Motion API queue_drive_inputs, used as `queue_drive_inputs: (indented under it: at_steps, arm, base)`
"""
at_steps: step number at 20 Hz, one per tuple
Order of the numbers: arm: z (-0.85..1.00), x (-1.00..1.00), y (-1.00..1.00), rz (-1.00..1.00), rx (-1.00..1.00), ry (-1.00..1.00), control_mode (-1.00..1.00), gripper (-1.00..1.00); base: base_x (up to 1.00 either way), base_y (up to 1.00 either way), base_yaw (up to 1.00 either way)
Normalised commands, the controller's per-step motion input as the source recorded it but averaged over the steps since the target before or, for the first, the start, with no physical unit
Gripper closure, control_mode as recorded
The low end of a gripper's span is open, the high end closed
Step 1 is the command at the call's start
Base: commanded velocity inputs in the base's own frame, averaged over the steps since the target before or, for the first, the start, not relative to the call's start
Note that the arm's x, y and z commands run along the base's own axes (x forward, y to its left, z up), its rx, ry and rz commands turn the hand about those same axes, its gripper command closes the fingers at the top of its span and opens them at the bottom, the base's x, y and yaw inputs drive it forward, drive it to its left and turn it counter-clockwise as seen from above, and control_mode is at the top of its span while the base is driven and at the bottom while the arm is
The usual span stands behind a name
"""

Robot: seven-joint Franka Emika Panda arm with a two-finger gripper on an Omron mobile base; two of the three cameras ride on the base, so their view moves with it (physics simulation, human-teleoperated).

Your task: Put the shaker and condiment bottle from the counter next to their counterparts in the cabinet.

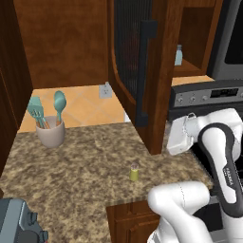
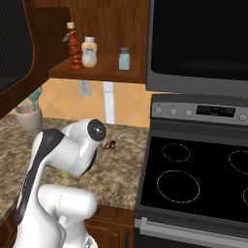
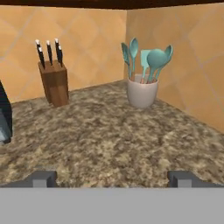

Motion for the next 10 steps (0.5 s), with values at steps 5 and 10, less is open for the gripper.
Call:
queue_drive_inputs:
  at_steps: [5, 10]
  arm:
    - [-0.88, -0.03, 0.14, 0.29, -0.14, -0.37, -1.00, -1.00]
    - [-0.49, 0.00, 0.00, 0.21, 0.00, -0.04, -1.00, -1.00]
  base:
    - [0.00, 0.00, 0.00]
    - [0.00, 0.00, 0.00]
